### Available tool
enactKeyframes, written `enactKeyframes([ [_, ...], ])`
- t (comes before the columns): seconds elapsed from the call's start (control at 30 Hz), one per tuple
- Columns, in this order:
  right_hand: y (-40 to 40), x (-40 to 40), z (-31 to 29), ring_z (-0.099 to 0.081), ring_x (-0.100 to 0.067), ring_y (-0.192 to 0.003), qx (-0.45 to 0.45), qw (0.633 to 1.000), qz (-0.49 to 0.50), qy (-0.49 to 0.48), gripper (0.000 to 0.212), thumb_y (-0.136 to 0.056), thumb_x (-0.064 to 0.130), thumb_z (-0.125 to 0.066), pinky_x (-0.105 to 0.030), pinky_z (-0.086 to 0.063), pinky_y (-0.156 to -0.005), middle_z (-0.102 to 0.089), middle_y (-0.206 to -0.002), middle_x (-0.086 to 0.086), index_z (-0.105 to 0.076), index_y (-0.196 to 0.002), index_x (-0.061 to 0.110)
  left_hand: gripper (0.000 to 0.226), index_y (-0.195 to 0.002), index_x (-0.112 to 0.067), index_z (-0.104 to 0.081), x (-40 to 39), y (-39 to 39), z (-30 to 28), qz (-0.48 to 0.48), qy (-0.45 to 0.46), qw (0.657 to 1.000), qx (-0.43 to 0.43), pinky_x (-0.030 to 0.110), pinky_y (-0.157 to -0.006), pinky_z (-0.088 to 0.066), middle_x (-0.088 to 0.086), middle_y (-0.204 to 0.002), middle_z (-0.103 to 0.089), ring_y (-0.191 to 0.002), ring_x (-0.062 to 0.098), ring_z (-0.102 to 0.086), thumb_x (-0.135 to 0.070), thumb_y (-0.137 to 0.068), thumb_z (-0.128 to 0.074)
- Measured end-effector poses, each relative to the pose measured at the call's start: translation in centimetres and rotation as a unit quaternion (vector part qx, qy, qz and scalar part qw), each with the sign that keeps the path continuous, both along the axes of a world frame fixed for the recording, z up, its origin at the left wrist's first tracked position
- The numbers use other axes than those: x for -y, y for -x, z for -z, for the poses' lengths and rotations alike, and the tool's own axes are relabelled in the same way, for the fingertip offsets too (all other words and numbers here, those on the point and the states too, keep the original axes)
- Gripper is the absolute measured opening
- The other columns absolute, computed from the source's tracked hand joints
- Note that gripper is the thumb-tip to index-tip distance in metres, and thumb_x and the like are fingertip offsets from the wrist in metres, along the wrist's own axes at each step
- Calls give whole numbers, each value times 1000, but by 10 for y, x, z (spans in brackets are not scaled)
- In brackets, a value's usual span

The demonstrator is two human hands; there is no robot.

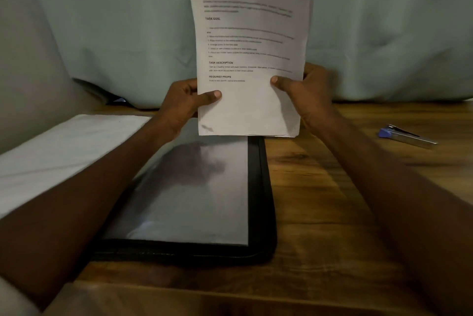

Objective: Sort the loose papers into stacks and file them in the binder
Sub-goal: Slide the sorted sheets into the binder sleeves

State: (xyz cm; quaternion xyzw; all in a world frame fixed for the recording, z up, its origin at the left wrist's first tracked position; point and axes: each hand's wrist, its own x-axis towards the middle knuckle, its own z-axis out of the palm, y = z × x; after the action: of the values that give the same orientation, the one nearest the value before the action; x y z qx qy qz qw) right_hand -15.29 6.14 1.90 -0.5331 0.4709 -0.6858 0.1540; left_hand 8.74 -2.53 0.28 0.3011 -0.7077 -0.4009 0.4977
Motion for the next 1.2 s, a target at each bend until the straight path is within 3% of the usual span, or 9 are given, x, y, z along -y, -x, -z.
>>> enactKeyframes([
  [0.17,-21,-3,-2,-68,-6,-104,-50,992,56,105,34,-92,9,-71,-22,-58,-88,-70,-113,7,-65,-124,18,30,-122,-26,-66,-7,0,-13,-27,139,990,-13,22,-85,-58,-13,-118,-71,-108,5,-70,-16,-94,-73],
  [0.4,-26,7,23,-67,-12,-105,-102,991,-27,-76,41,-92,18,-75,-28,-58,-90,-70,-126,0,-66,-132,14,37,-130,-34,-55,3,5,21,-24,64,989,131,2,-79,-47,-22,-118,-62,-95,-17,-61,-23,-97,-68],
  [0.57,-29,12,12,-65,-2,-91,-8,999,-25,-42,33,-94,17,-73,-10,-54,-69,-68,-106,9,-67,-126,14,43,-132,-18,-63,6,4,10,-44,57,996,61,12,-86,-54,-11,-118,-68,-99,-11,-65,-19,-91,-76],
  [0.73,-38,19,27,-68,-9,-92,12,996,-39,-75,31,-97,17,-70,-22,-57,-76,-71,-111,-1,-66,-127,11,42,-130,-14,-66,10,3,18,-48,37,996,67,10,-75,-53,-9,-114,-70,-89,-11,-68,-18,-91,-76],
  [0.87,-24,25,14,-67,-3,-76,118,992,-35,-40,16,-96,13,-70,-16,-55,-61,-69,-94,7,-67,-112,13,37,-108,-8,-74,19,-14,-10,-35,-69,992,-96,42,-89,-61,11,-107,-76,-90,19,-72,-43,-99,-63],
  [0.93,-21,30,13,-69,-10,-81,210,976,-48,-33,16,-95,14,-71,-22,-59,-62,-70,-99,4,-64,-108,19,36,-99,-11,-77,31,-32,-15,-111,13,994,19,40,-88,-59,11,-100,-76,-86,20,-69,-44,-99,-61],
  [1.0,-20,40,14,-71,-20,-89,286,955,-60,-55,25,-95,21,-73,-30,-61,-63,-72,-107,-3,-62,-118,18,27,-105,-13,-77,46,-51,-9,-214,120,925,290,30,-90,-49,9,-108,-75,-95,19,-65,-37,-96,-65],
  [1.07,-22,50,14,-73,-27,-94,322,937,-91,-96,36,-96,29,-71,-37,-62,-67,-73,-114,-8,-59,-127,17,29,-118,-16,-74,55,-62,0,-206,139,858,449,24,-88,-41,7,-119,-71,-107,22,-63,-34,-96,-68],
  [1.2,-32,75,16,-70,-35,-108,351,913,-177,-104,41,-99,24,-66,-51,-62,-82,-70,-125,-13,-54,-137,16,30,-114,-23,-74,62,-62,13,-116,102,867,473,23,-82,-45,-3,-112,-72,-100,14,-66,-38,-88,-78],
])
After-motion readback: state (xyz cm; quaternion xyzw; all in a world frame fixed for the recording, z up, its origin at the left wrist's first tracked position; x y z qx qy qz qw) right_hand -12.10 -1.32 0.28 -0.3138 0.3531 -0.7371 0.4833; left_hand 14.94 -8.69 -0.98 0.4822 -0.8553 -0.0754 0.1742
